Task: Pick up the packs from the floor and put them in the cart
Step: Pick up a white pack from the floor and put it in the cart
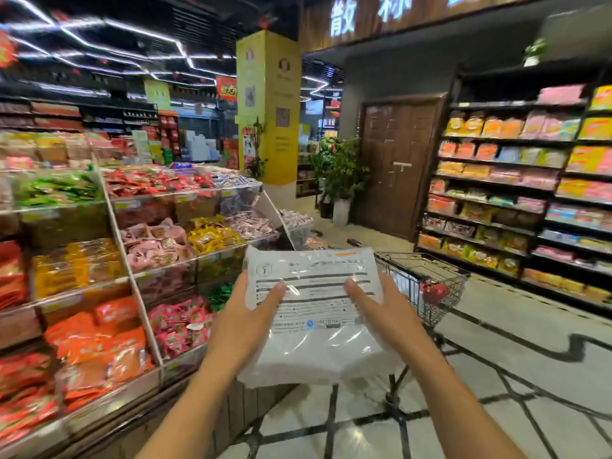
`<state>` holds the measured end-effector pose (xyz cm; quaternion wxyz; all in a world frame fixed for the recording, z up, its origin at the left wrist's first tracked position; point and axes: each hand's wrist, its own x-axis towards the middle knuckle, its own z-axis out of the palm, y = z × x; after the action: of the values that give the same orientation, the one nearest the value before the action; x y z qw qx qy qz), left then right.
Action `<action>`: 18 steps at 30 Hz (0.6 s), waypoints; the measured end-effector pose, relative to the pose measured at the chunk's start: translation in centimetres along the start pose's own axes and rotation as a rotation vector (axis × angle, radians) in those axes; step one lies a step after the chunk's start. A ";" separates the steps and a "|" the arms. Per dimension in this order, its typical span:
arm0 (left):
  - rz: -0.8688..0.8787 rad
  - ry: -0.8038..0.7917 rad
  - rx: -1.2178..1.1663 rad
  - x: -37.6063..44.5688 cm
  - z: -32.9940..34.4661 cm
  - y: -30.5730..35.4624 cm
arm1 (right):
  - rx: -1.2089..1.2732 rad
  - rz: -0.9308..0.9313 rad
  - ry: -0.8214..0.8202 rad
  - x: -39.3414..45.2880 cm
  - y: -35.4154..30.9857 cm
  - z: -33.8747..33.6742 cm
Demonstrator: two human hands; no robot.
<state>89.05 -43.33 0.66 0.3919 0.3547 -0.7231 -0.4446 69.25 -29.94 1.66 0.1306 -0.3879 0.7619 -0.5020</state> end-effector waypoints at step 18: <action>0.106 -0.371 -0.103 17.0 40.7 6.6 | -0.066 0.275 0.340 19.1 20.9 -27.2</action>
<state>44.52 -40.82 -1.08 0.2923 0.2075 -0.7769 -0.5176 30.97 -21.60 -0.24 0.0546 -0.1944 0.8346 -0.5125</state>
